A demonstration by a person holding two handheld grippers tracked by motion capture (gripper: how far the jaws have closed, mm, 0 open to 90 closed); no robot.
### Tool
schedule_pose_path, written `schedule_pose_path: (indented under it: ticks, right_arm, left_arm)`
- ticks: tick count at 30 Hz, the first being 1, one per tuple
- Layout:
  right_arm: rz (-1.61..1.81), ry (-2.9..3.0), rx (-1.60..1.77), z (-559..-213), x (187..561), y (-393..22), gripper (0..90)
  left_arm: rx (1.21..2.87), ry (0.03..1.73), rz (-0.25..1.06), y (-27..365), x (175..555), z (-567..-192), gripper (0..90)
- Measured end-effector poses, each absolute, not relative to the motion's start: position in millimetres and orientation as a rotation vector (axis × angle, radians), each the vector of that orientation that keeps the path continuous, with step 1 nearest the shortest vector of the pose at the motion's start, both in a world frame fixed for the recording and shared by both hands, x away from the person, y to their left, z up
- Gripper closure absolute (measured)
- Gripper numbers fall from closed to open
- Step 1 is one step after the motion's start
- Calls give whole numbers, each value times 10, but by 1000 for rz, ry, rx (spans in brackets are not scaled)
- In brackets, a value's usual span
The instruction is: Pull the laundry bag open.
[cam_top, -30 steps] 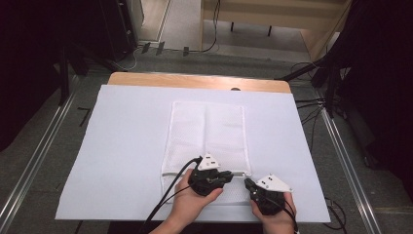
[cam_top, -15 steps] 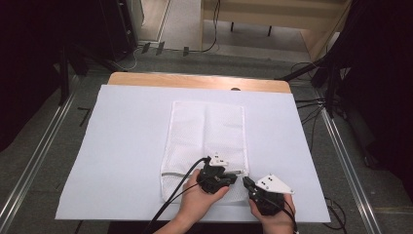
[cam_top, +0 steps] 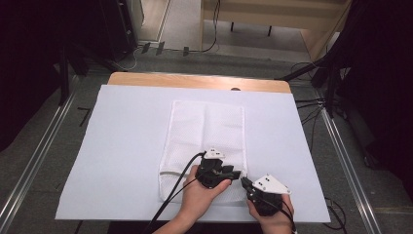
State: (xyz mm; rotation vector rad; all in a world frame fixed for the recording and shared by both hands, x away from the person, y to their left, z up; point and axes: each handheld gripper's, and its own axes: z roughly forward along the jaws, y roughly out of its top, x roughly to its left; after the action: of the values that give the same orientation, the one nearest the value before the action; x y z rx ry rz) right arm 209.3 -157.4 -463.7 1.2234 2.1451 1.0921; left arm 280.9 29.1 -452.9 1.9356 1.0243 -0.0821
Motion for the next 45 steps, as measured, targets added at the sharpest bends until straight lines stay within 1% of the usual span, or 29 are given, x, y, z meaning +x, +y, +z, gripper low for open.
schedule_pose_path:
  ticks: [4,8,10,13,15,20,23,30,36,45]
  right_arm:
    - [1089,2149,1220,-4641,2092,-1569,897]
    - [1083,2152,1214,-4641,2089,-1556,898]
    - [1079,2155,1209,-4640,2088,-1548,898]
    - [1073,2160,1193,-4640,2090,-1541,898]
    - [1070,2162,1189,-4640,2090,-1538,898]
    - [1068,2164,1187,-4644,2089,-1539,898]
    - [1064,2163,1186,-4643,2093,-1538,898]
    - [1069,2160,1190,-4637,2098,-1542,898]
    - [1075,2166,1193,-4636,2100,-1545,900]
    - [1071,2155,1243,-4596,2130,-1576,900]
  left_arm:
    - [1922,1043,-105,250,2858,-4499,599]
    - [1909,1069,-164,188,2912,-4494,563]
    - [1912,1082,-166,157,2921,-4492,531]
    - [1943,1096,-153,101,2928,-4503,519]
    - [1955,1098,-142,94,2933,-4515,596]
    - [1949,1101,-163,160,2964,-4514,678]
    - [1944,1088,-205,203,2981,-4514,729]
    - [1930,1101,-258,293,2983,-4582,819]
    - [1897,1101,-298,355,2999,-4607,867]
    - [1902,1073,-278,436,2992,-4620,872]
